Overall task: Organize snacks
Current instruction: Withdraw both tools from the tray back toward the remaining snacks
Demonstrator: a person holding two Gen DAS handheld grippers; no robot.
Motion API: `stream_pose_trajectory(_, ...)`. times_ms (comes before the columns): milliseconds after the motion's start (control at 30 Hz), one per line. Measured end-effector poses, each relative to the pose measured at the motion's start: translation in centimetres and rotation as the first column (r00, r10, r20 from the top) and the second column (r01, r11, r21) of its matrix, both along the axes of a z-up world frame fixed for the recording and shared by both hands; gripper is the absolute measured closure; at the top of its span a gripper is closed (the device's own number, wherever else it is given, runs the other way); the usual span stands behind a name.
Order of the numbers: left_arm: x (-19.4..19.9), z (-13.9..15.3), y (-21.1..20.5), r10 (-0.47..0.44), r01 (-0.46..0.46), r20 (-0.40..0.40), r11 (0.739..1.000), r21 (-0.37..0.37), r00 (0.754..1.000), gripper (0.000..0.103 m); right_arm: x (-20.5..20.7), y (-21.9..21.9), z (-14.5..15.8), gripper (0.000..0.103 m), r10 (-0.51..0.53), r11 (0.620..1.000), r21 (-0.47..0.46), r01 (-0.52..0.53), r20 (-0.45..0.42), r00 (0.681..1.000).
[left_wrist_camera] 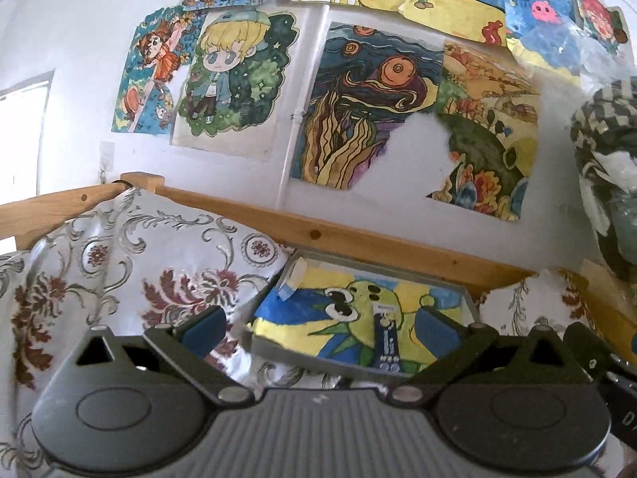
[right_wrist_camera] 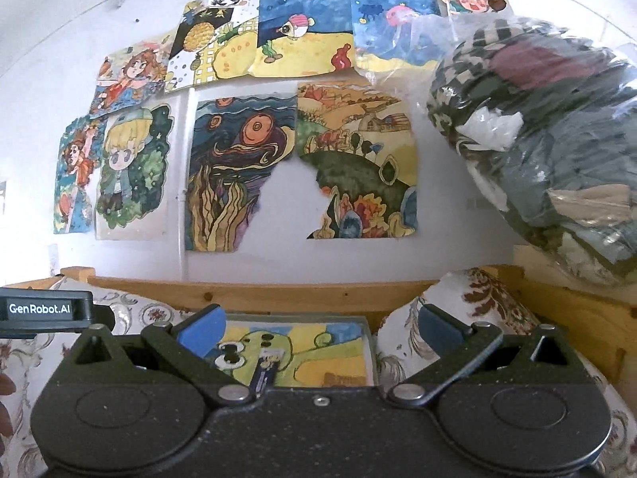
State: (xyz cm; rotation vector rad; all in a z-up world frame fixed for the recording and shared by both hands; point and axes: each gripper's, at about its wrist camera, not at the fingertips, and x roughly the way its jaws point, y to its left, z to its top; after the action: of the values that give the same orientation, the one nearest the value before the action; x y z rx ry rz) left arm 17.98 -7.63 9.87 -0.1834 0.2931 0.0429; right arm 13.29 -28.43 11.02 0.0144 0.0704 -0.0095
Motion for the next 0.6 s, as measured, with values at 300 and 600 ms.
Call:
stream_pose_trajectory(300,-4.8,-2.0,1.0,-0.022,0.022,0.023,1.000,0.014,0.999,0.000,-4.9,0.6,-2.0,0.001,-0.012,1.000,-0.007,0.012,-0.023,1.000)
stream_pose_trajectory(600,-8.2,-3.8,1.9,-0.039,0.038,0.013,0.998,0.052,0.999,0.000,-8.9,0.6,-3.7,0.001,-0.041,0.999,0.023,0.043,-0.075,0.996)
